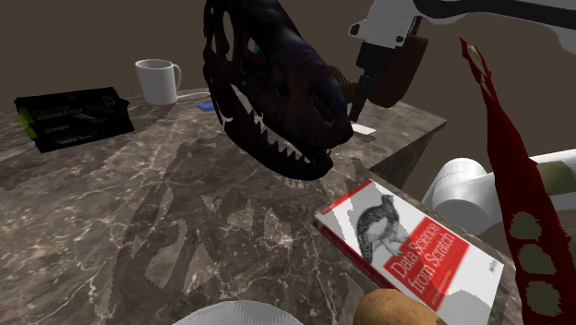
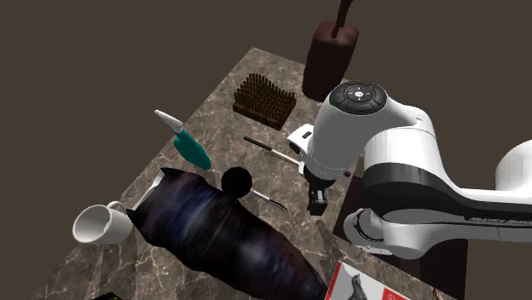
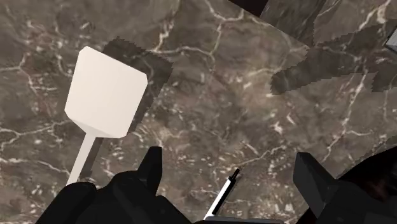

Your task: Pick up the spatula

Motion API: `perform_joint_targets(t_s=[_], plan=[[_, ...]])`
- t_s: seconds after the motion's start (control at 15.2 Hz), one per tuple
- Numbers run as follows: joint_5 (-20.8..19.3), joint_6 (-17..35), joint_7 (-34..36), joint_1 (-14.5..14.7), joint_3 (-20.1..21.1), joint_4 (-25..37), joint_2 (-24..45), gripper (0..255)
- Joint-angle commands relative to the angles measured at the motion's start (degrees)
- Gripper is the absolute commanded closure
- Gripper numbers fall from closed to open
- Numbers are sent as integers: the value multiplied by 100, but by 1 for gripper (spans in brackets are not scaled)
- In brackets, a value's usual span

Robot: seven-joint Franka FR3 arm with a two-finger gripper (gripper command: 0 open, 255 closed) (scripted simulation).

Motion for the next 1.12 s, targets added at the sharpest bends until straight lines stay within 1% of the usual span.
perform_joint_targets(t_s=[0.0, 0.46, 0.86, 1.06], plan=[[0, 0, 0, 0, 0, 0, 0, 0], [-374, 814, 608, -658, -138, 293, 902, 0], [-689, 1362, 1162, -1185, -297, 649, 1628, 0], [-689, 1591, 1162, -1184, -297, 407, 1614, 0]])
